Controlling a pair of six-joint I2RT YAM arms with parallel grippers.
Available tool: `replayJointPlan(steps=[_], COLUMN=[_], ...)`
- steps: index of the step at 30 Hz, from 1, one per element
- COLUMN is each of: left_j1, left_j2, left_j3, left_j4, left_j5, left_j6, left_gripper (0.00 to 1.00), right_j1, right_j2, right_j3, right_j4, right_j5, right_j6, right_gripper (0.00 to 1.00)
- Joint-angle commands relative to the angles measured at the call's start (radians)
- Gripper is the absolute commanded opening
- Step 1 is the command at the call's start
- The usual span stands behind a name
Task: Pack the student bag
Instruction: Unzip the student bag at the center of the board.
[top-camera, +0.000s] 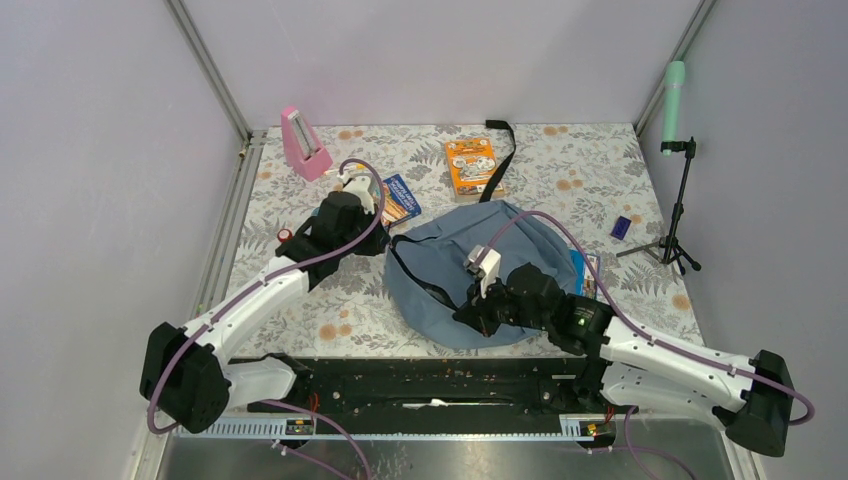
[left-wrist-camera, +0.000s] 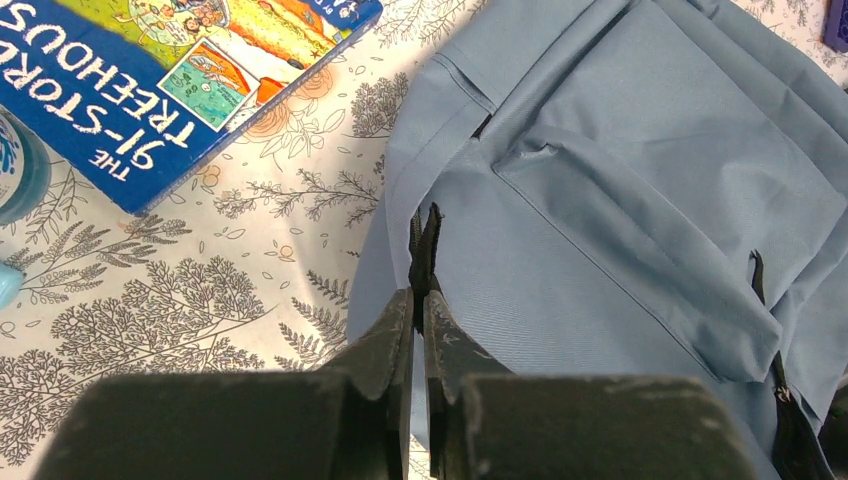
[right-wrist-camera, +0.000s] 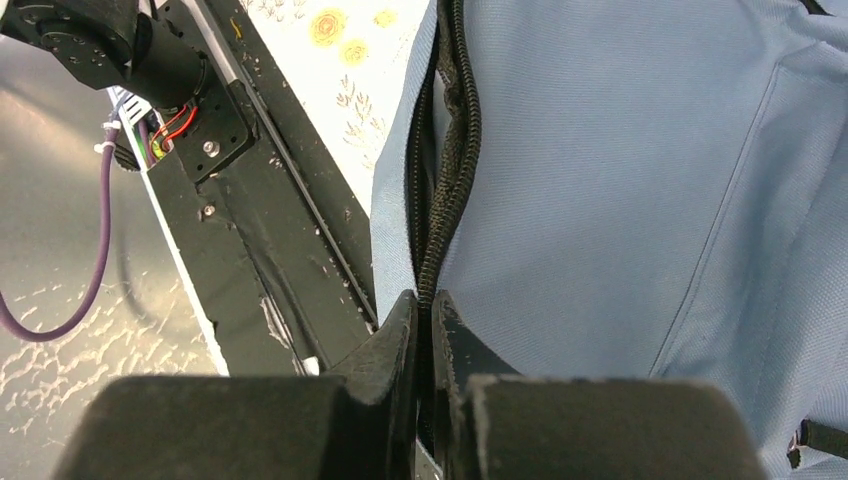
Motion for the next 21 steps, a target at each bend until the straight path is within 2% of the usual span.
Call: replayJointPlan(steps=[1,4,5,6,8,15,21], left_j1=[0.023,0.023,0.023,0.023,0.023,0.023,0.023], left_j2=[-0.005,-0.027,-0.035,-0.039,-0.043,-0.038,-0.043], left_j3=[0.008,-0.011,-0.015,-0.015,-0.013,-0.01,-0.007], left_j4=[0.097,0.134,0.141,0.143,0.136,0.138,0.134], left_j5=[-0.009,0.043,0.05,0.052,0.048,0.084,0.081], left_j6=[-0.001,0.001,0.001,0.0,-0.003,-0.022,-0.025], left_gripper=[0.0,0.0,0.0,0.0,0.0,0.0,0.0], right_j1=[0.021,0.021,0.021,0.021,0.021,0.021,0.024], right_j2=[-0.045,-0.062,-0.064,-0.061,-0.038,0.148,0.359], right_j3=[0.042,0.038,0.042,0.046,0.069,0.21,0.328], right_j4=[-0.047,-0.048,-0.049,-0.05,-0.053,-0.04,0.098], right_j5=[-0.033,0.057,0.086,0.112,0.148,0.262,0.247], right_j6=[0.019,0.048,0.054,0.063,0.071,0.072,0.07], right_gripper=[0.15,0.57,0.67,0.73,0.76,0.76,0.76])
